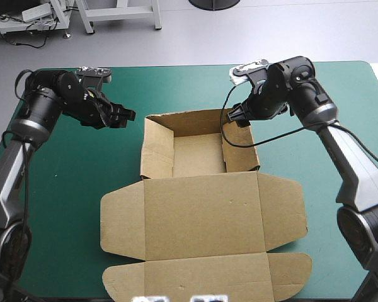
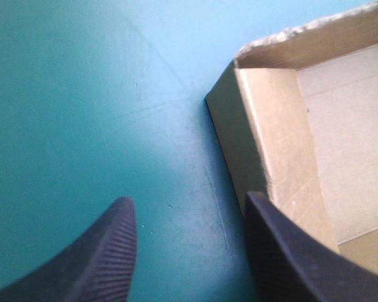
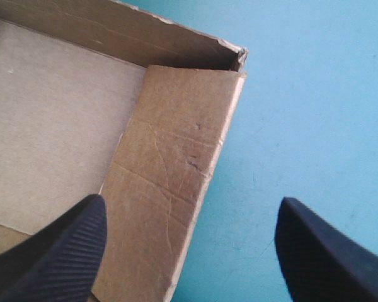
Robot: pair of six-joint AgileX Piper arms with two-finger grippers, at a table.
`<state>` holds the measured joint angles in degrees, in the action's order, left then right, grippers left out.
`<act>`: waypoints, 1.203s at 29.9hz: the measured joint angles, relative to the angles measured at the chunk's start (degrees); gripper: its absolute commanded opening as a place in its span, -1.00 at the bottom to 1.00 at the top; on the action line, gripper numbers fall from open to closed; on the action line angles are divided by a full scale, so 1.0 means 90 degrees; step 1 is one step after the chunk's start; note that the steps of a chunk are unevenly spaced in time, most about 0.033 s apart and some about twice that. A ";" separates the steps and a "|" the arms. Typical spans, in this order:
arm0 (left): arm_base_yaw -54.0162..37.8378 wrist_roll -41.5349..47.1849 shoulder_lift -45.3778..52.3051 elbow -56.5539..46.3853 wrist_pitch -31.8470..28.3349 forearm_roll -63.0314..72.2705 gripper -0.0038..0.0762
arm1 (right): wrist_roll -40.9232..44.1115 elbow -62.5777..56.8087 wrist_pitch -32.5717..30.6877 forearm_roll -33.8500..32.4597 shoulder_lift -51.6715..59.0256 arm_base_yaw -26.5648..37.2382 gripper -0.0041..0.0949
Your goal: Fold the box
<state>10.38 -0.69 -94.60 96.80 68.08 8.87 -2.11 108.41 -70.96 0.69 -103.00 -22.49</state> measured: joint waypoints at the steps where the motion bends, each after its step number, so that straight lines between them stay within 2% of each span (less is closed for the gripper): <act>1: 0.0000 -0.0096 0.0140 0.0000 -0.0033 0.0000 -0.50 | -0.0024 0.0014 -0.0008 0.0008 0.0115 0.0000 -0.09; 4: 0.0000 -0.0308 0.0521 0.0000 -0.0122 0.0007 -0.92 | -0.0052 0.0020 -0.0035 0.0039 0.0475 0.0015 -0.49; 7: 0.0000 -0.0750 0.0861 0.0000 -0.0096 0.0007 -0.91 | -0.0175 0.0020 -0.0035 0.0118 0.0762 0.0015 -0.89; 8: 0.0000 -0.0869 0.0949 0.0000 -0.0046 0.0007 -0.91 | -0.0224 0.0020 -0.0035 0.0154 0.0847 0.0015 -0.97; 12: 0.0000 -0.1278 0.1347 0.0005 0.0324 -0.0021 -0.91 | -0.0481 0.0020 -0.0035 0.0378 0.1102 0.0015 -0.97; 17: 0.0000 -0.1452 0.1924 0.0005 0.0329 -0.0118 -0.91 | -0.0815 0.0020 -0.0035 0.0864 0.1363 0.0015 -0.97; 24: 0.0000 -0.1556 0.3155 -0.0277 0.0394 -0.0420 -0.92 | -0.0957 0.0020 -0.0035 0.0876 0.1480 0.0015 -0.97; 30: 0.0000 -0.1269 0.4601 -0.1728 0.0394 -0.0985 -0.92 | -0.1023 0.0020 -0.0035 0.0876 0.1480 0.0015 -0.97; 36: 0.0000 -0.0671 0.6189 -0.3838 0.0394 -0.1693 -0.92 | -0.1028 -0.0176 -0.0035 0.0855 0.1480 0.0015 -0.97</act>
<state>10.38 -6.72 -38.90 62.26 71.63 -6.37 -11.36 106.82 -71.27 8.39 -89.68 -22.36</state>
